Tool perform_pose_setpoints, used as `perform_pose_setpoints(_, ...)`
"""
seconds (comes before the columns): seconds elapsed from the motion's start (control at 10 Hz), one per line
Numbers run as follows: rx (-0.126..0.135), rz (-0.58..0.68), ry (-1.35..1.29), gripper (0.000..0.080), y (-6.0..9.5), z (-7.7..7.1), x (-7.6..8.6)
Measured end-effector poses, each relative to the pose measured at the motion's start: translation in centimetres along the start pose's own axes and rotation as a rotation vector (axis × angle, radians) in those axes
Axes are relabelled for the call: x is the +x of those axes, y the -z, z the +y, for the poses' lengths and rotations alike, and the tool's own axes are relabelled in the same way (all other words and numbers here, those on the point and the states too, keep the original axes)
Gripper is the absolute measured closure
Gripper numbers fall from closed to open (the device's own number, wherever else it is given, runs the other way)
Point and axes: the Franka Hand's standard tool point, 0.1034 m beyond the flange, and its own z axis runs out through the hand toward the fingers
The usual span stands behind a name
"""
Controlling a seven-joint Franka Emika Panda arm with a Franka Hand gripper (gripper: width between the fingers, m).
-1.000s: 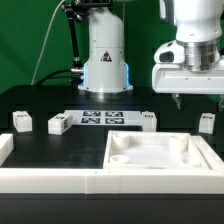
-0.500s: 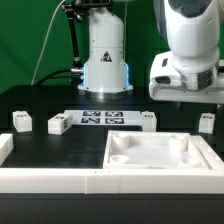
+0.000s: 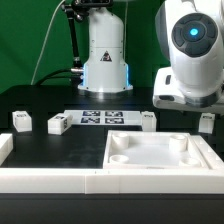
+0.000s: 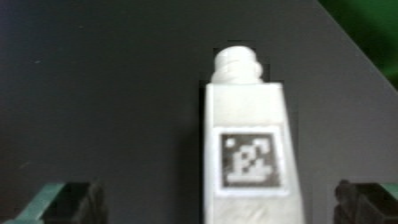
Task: Assemble one leg
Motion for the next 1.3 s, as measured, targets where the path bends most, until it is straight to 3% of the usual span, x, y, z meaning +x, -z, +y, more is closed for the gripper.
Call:
perform_pose_setpoints(0.3,-0.012,-0.002,-0.004,0.0151,-1.1,-1.1,-0.5)
perform_pose_setpoints(0.7,-0.001,0.026,0.012,0.0175,-2.1,0.1,0.6)
perform_pose_setpoints(0.9,-0.002,0.026,0.005,0.0515,-2.2,0.1,0.7)
perform_pose_setpoints(1.3,-0.001,0.027,-0.004,0.0511,-2.1,0.0,0.7)
